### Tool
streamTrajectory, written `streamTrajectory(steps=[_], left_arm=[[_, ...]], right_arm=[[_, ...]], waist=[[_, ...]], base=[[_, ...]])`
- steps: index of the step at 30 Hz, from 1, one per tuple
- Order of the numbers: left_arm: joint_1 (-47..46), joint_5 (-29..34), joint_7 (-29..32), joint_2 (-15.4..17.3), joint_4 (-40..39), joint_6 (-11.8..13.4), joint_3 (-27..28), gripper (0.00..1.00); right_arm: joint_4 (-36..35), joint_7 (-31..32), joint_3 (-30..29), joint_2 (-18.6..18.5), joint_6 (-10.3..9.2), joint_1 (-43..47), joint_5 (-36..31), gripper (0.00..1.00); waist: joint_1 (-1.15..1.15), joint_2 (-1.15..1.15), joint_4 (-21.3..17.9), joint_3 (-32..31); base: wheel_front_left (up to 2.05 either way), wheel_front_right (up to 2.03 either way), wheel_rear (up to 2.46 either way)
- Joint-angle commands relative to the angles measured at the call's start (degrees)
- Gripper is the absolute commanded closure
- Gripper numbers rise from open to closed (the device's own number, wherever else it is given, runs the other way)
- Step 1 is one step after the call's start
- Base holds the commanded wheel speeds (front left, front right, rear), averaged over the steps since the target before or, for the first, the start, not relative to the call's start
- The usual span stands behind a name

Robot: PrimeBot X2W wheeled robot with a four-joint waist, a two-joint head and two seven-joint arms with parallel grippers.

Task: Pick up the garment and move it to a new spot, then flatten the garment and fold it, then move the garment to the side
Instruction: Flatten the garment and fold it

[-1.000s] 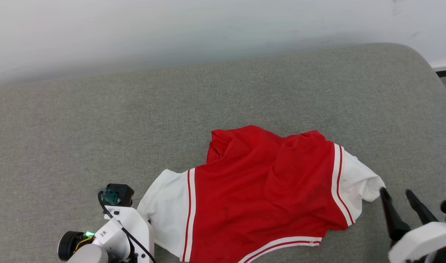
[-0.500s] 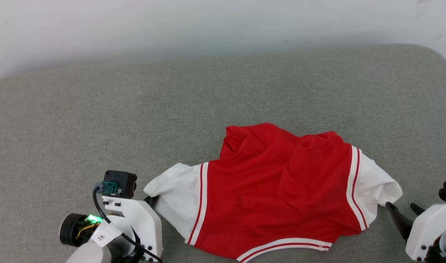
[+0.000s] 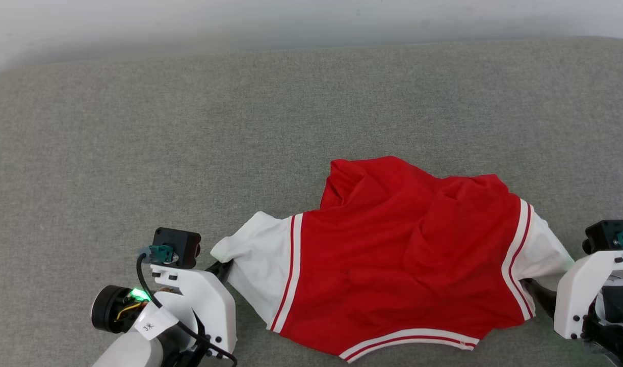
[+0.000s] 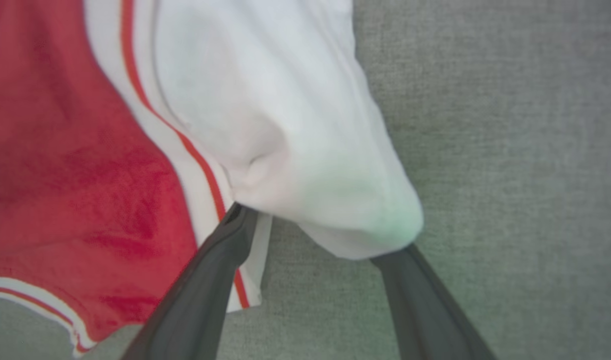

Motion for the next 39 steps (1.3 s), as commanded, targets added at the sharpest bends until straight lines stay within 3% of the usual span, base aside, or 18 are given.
streamTrajectory(steps=[1,2,3,12,17,28,33,39], left_arm=[[-0.6,-0.3,-0.1,0.0,0.1,-0.3,-0.1,1.00],[-0.7,-0.2,-0.2,0.0,0.3,-0.3,-0.1,1.00],[-0.7,-0.3,-0.3,-0.1,0.3,-0.3,-0.1,1.00],[0.0,-0.2,-2.8,-0.1,0.5,-0.1,0.6,1.00],[0.4,0.6,-6.2,0.1,0.0,0.8,2.2,1.00],[-5.9,1.3,-10.5,1.3,-3.1,2.0,7.6,1.00],[-15.0,0.1,-11.9,-0.2,0.4,0.2,9.5,1.00],[-29.1,1.2,-14.0,-2.0,10.0,-3.3,9.3,1.00]], right_arm=[[3.4,2.2,2.7,1.3,-0.01,1.2,0.9,0.33],[3.9,2.6,3.4,1.4,0.01,1.2,1.6,0.78],[4.1,2.6,3.8,1.5,0.07,1.0,2.2,1.00],[1.4,-3.5,2.3,-1.3,-0.05,-1.3,2.1,1.00],[-3.8,-8.1,-2.1,-1.8,-0.03,0.0,-0.2,1.00],[-17.7,-6.9,-9.3,0.3,-0.04,-2.8,-6.0,1.00],[-17.3,-4.7,-9.6,0.1,-0.04,-10.4,-7.6,1.00],[-13.1,-4.8,-7.6,-1.7,-0.04,-23.5,-9.1,1.00]], waist=[[-0.01,0.00,0.2,0.2],[-0.01,0.00,0.2,0.2],[-0.01,0.00,0.2,0.2],[-0.01,0.00,-0.3,-1.7],[-0.01,0.00,-0.7,-4.0],[-0.01,0.00,-1.9,-6.9],[-0.01,0.00,-1.5,-5.7],[-0.01,0.00,-0.8,-2.1]], base=[[0.00,0.00,0.00],[0.00,0.00,0.00],[0.00,0.00,0.00],[0.00,0.00,0.00],[0.00,0.00,0.00],[0.00,0.00,0.00],[0.00,0.00,0.00],[0.00,0.00,0.00]])
